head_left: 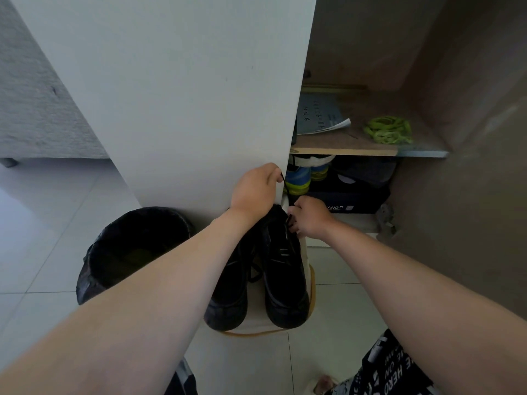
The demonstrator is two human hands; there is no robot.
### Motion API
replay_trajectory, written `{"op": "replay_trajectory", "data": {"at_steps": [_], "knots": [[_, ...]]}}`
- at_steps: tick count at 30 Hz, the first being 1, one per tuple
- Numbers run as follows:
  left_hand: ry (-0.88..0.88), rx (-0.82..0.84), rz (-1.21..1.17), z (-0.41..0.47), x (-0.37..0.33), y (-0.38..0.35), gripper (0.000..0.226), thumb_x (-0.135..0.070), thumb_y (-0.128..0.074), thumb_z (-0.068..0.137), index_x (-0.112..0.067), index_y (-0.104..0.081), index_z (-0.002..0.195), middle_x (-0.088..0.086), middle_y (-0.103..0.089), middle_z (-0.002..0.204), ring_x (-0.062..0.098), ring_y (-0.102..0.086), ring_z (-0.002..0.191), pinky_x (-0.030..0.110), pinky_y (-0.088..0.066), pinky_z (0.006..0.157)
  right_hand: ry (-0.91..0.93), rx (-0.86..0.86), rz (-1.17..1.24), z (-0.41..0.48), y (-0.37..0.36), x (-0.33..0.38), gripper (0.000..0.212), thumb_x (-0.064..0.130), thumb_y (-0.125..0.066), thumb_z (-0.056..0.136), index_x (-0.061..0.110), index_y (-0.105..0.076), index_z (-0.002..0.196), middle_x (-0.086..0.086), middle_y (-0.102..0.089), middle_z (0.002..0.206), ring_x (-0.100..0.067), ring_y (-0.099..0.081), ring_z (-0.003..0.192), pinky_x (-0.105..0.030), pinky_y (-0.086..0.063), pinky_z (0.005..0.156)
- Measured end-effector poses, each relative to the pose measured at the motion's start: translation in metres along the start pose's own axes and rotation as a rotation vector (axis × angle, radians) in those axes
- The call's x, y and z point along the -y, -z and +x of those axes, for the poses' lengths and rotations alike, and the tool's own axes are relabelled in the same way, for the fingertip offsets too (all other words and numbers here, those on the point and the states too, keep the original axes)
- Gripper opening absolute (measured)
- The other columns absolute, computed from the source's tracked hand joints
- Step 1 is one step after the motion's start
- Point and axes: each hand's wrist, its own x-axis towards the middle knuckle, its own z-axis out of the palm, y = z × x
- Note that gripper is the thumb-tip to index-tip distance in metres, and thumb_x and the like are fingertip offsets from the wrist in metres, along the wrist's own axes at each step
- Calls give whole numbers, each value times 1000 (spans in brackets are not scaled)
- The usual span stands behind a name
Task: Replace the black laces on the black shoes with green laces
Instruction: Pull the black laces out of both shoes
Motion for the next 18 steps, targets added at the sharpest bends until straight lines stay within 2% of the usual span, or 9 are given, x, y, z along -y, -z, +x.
{"op": "replay_trajectory", "data": {"at_steps": [4, 8, 10, 12, 15, 18], "knots": [[-20, 28, 71, -1, -3, -2, 30, -25, -36, 104, -18, -64, 97, -6, -55, 76, 20, -52, 76, 30, -35, 64, 16, 14, -74, 0, -1, -3, 20, 23, -53, 102, 7, -59, 93, -21, -67, 97, -35, -69, 89, -56, -60, 77], [104, 61, 78, 7, 2, 3, 33, -28, -36, 103, -21, -68, 96, -4, -61, 92, 18, -55, 85, 28, -37, 70, 98, 77, -245, -3, 2, -3, 14, 17, -74, 88, 4, -73, 85, -12, -73, 84, -28, -70, 85, -46, -60, 80], [126, 85, 126, 8, 9, 8, 34, -29, -37, 103, -22, -69, 95, -3, -64, 95, 18, -56, 86, 28, -38, 71, 102, 70, -279, -2, 3, -3, 18, 17, -75, 87, 1, -73, 79, -9, -71, 77, -25, -68, 80, -42, -59, 79], [127, 105, 159, 7, 13, 12, 33, -29, -37, 102, -22, -69, 96, -2, -64, 94, 20, -57, 86, 28, -39, 70, 85, 49, -258, 1, 2, -7, 24, 15, -71, 90, -2, -66, 74, -14, -68, 75, -27, -66, 77, -48, -58, 81], [138, 168, 198, 5, 14, 16, 32, -26, -37, 102, -21, -69, 102, 0, -64, 99, 22, -57, 89, 28, -40, 71, -37, 23, -81, 5, 0, -12, 17, 11, -64, 96, 4, -58, 81, -19, -66, 88, -33, -70, 86, -55, -59, 80], [120, 316, 323, 1, 17, 13, 30, -23, -40, 100, -18, -68, 111, 3, -65, 117, 26, -58, 106, 32, -48, 85, -130, 11, -10, 6, -2, -13, 13, 8, -61, 97, 6, -56, 86, -23, -67, 106, -38, -69, 98, -57, -58, 84]]}}
